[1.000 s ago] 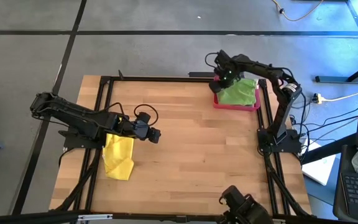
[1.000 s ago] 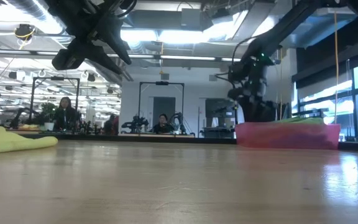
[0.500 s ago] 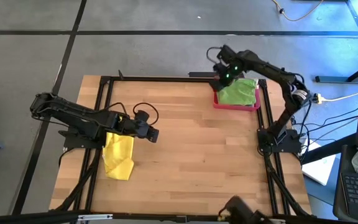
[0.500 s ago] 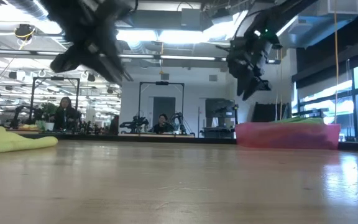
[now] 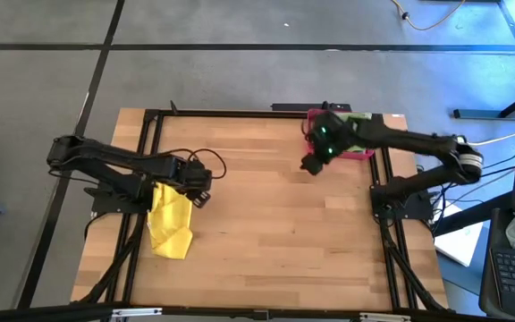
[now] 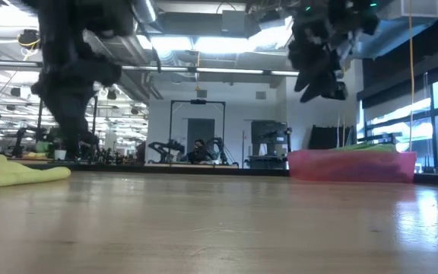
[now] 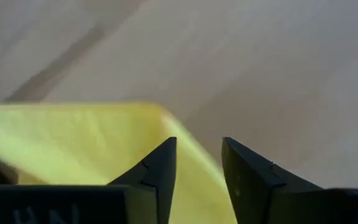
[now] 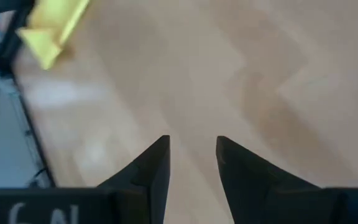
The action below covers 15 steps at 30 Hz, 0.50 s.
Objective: Fold microfiber towels
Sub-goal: Fold the yellow towel
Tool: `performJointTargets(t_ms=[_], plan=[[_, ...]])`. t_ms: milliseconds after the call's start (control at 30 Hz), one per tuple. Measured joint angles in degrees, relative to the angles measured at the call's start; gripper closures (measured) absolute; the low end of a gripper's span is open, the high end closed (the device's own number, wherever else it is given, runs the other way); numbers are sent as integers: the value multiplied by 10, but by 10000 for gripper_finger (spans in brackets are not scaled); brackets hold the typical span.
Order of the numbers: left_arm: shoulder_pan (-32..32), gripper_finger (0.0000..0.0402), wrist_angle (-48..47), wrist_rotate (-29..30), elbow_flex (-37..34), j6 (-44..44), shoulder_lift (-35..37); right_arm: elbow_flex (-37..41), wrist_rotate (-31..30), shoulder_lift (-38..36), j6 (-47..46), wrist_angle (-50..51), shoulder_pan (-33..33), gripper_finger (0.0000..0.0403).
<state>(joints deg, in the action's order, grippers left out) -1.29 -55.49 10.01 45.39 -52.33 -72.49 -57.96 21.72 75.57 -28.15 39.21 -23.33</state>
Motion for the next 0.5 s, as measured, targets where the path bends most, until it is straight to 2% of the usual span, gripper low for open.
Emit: performJointTargets(t_ms=[233, 367, 500], plan=[[73, 229, -9, -81, -38, 26, -74, 110, 39, -77, -96, -66, 75, 270], [93, 204, 1, -80, -37, 32, -97, 142, 36, -101, -136, -70, 108, 270], [103, 189, 64, -91, -37, 49, -101, 149, 34, -106, -143, -76, 128, 270]])
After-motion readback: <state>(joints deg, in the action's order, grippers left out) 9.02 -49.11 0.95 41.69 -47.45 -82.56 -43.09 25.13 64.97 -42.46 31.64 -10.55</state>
